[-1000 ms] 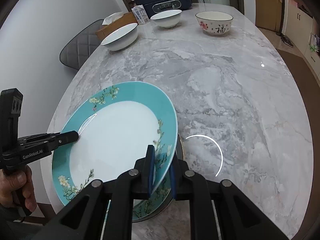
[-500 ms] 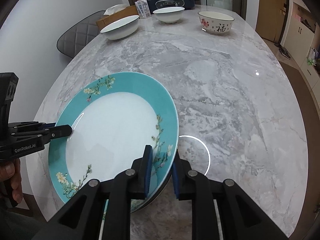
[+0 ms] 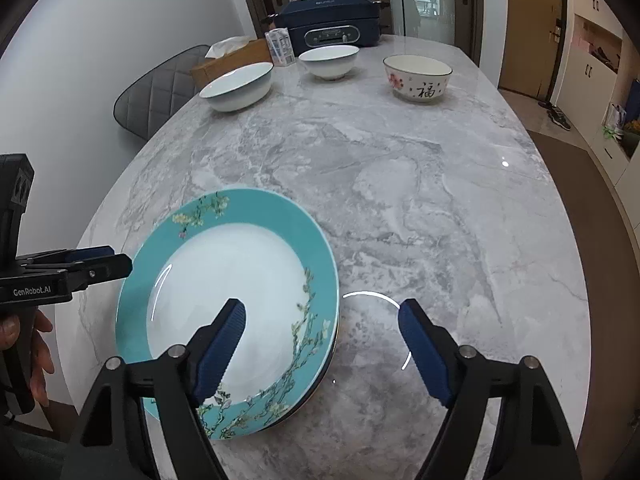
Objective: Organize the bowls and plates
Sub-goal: 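Open both tools to release the deep teal plate, then close the right tool on the large white bowl rim while the left tool grips it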
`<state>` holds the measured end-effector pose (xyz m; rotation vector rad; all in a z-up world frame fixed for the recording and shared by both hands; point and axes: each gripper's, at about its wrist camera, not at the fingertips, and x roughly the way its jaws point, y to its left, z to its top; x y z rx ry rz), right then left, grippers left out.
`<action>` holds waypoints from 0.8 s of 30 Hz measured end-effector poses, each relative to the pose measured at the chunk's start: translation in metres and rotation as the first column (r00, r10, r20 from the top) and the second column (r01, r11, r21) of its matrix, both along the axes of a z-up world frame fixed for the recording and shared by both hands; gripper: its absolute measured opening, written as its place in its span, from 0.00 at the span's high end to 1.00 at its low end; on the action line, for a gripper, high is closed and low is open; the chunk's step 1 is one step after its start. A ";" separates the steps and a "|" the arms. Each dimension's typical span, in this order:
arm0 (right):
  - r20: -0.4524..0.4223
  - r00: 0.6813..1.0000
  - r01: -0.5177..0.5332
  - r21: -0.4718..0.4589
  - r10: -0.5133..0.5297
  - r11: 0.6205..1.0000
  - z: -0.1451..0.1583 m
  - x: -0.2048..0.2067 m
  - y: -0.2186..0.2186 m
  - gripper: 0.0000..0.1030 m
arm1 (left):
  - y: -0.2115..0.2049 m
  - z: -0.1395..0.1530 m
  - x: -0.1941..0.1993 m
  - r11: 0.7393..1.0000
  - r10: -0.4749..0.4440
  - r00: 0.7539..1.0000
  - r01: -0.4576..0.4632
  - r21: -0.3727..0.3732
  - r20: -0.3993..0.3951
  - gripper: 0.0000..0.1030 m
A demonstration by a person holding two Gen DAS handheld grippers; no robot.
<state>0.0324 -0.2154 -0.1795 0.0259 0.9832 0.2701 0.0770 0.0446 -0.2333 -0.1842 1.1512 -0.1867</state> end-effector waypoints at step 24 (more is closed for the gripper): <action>0.095 0.987 -0.136 0.098 0.127 0.986 0.109 0.238 0.060 0.03 | 0.135 0.085 0.215 0.949 0.307 0.934 -0.316 0.019 0.184 0.00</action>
